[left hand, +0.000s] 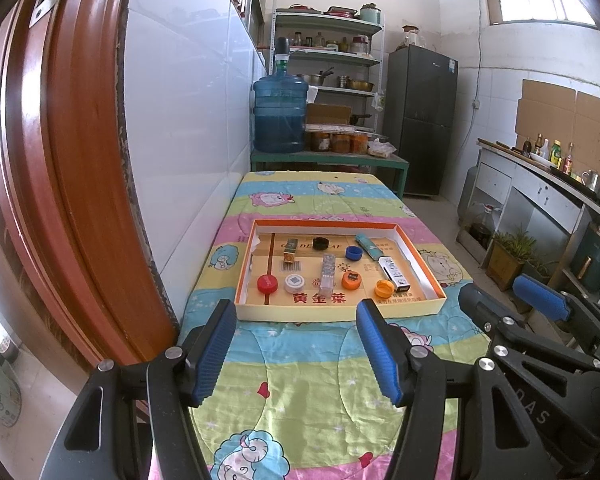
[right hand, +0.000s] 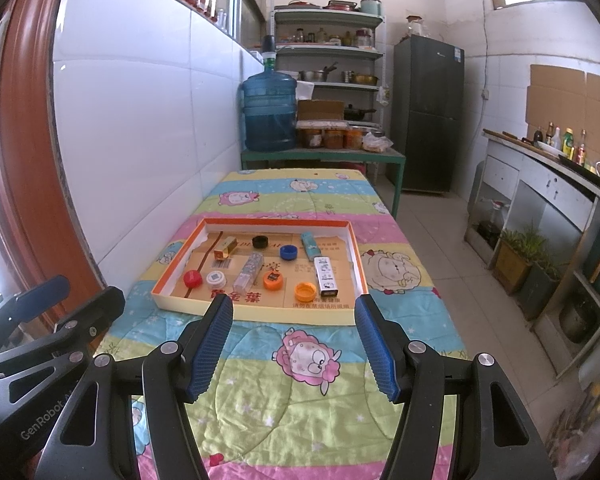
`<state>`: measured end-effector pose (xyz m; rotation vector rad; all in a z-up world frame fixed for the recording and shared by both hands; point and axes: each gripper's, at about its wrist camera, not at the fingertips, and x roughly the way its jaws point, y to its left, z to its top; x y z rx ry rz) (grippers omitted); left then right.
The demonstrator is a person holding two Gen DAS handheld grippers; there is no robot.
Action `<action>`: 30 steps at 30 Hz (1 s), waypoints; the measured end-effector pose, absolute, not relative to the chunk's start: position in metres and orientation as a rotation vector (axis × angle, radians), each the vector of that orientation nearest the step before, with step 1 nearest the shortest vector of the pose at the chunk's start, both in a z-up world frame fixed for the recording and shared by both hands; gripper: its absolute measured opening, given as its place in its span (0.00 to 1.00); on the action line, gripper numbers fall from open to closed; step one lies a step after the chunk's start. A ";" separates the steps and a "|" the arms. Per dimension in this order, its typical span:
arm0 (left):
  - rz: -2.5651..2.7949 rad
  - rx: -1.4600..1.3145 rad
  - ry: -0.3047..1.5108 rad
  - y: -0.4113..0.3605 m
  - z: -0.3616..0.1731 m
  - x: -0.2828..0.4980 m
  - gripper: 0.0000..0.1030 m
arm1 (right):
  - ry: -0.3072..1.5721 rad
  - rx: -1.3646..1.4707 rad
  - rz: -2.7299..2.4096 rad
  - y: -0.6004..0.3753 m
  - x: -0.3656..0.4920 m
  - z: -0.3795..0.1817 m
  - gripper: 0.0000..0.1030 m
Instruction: Organize rigid objects
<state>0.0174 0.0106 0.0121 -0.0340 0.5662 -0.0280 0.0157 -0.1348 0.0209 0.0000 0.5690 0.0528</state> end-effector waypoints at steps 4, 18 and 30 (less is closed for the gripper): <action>-0.028 -0.034 0.567 0.011 0.011 0.018 0.61 | 0.570 0.000 0.053 -0.135 0.016 0.021 0.63; -0.028 -0.033 0.573 0.011 0.005 0.020 0.61 | 0.573 0.008 0.051 -0.134 0.017 0.015 0.63; -0.033 -0.033 0.577 0.010 0.001 0.020 0.61 | 0.574 0.006 0.053 -0.134 0.017 0.015 0.63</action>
